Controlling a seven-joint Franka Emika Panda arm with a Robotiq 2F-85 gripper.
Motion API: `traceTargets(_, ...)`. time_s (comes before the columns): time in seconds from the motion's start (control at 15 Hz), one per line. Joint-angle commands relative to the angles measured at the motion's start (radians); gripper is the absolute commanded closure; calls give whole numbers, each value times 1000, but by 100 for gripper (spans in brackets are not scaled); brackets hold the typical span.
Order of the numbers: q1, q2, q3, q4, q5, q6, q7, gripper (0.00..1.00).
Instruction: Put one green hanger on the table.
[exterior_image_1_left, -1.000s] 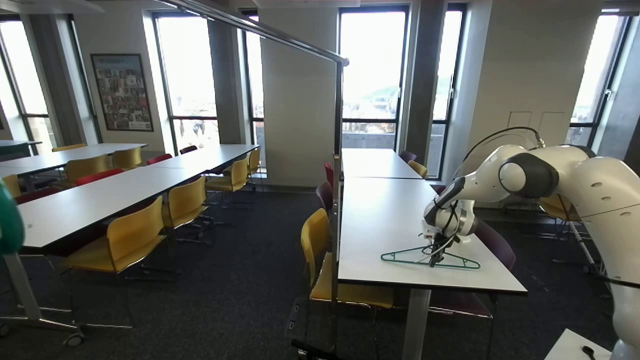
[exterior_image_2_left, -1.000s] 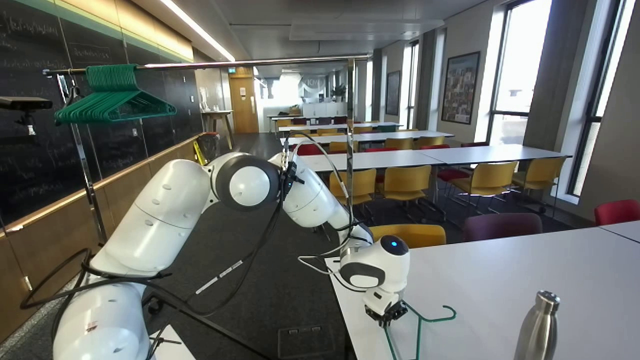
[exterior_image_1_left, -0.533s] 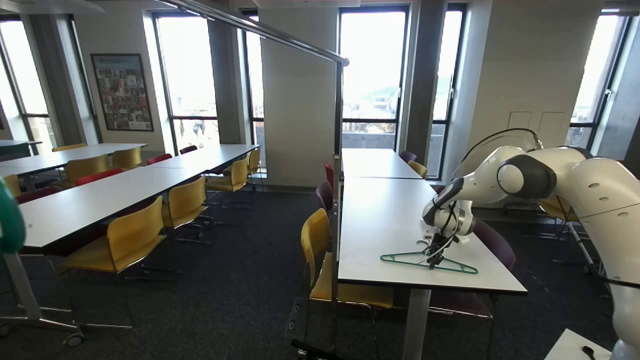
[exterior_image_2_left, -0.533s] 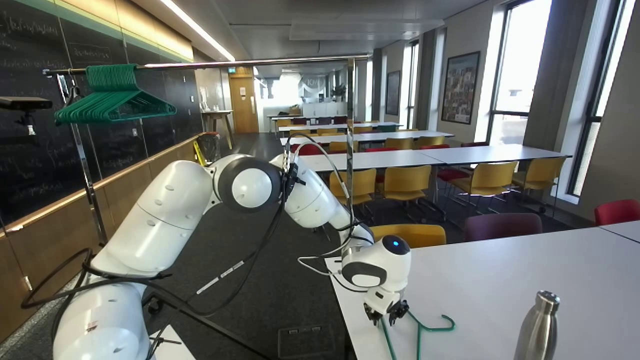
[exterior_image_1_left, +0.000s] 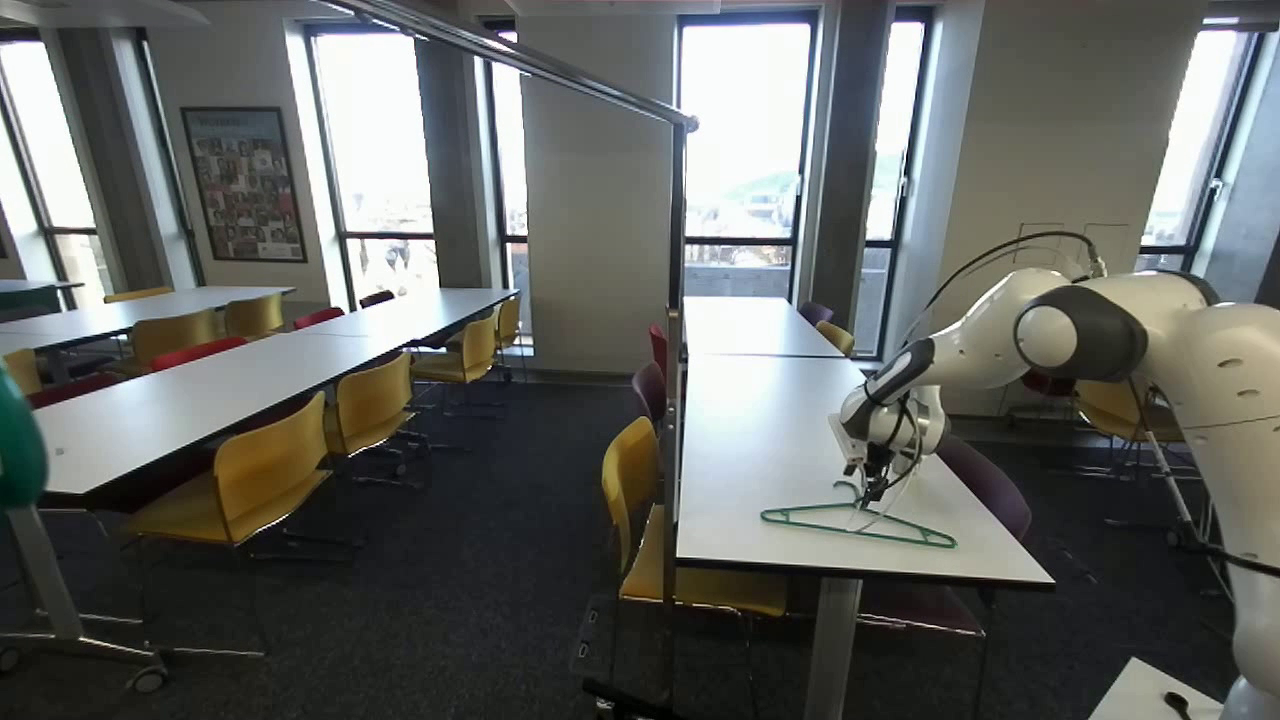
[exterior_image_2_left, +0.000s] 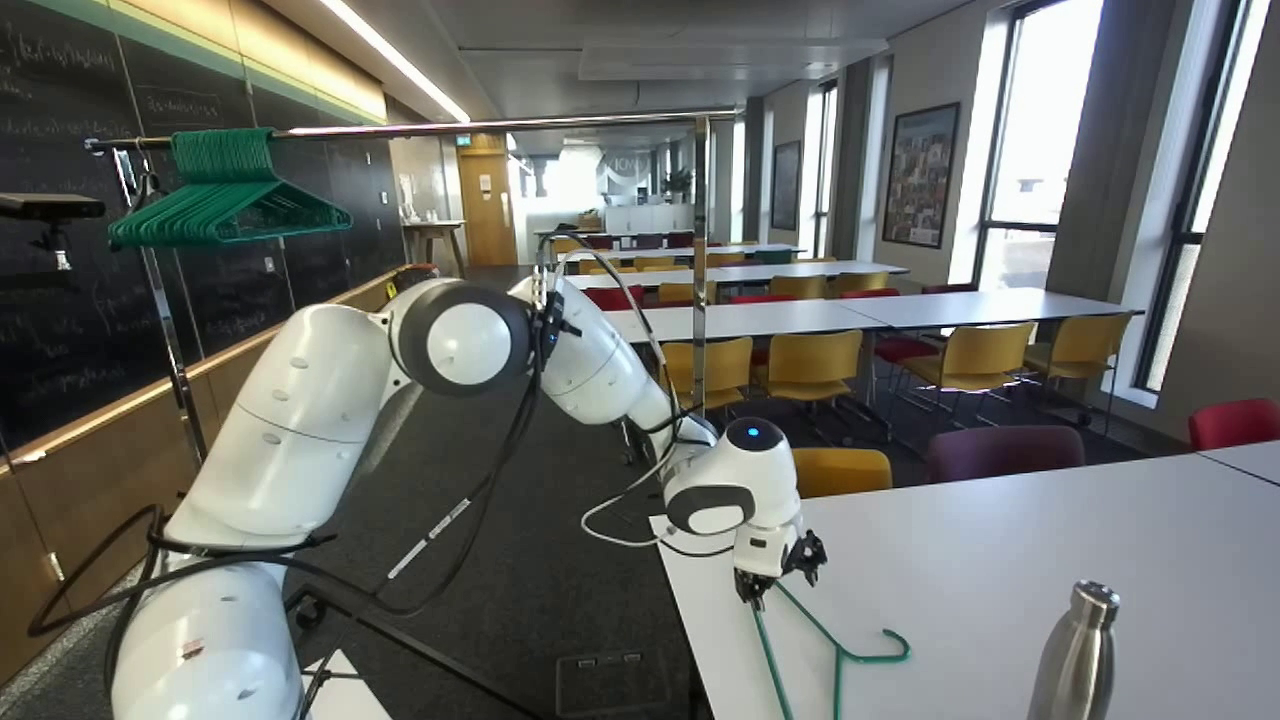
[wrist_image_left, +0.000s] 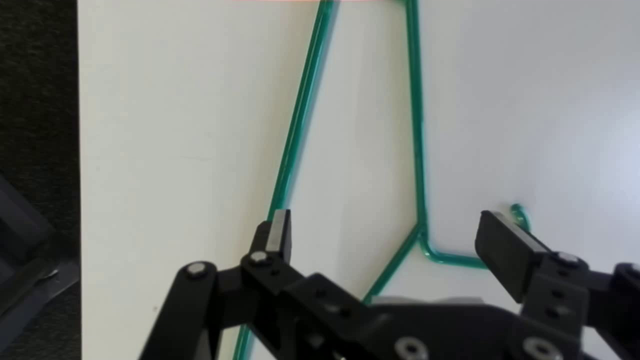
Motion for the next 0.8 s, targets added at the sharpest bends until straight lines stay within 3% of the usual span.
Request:
traceTargets(0.0, -29, -239, 92, -198, 26, 92, -168, 0)
traceTargets(0.2, -71, -397, 205, -277, 151, 65, -347, 0)
traceTargets(0.33, -62, -503, 226, -328, 184, -19, -439, 0)
traceTargets(0.4, -47, -546, 216, -351, 156, -74, -447, 0)
traceTargets(0.47, 7, -582, 159, -378, 90, -128, -431, 0)
traceTargets(0.73, 21, -675, 134, -436, -214, -276, -359, 0)
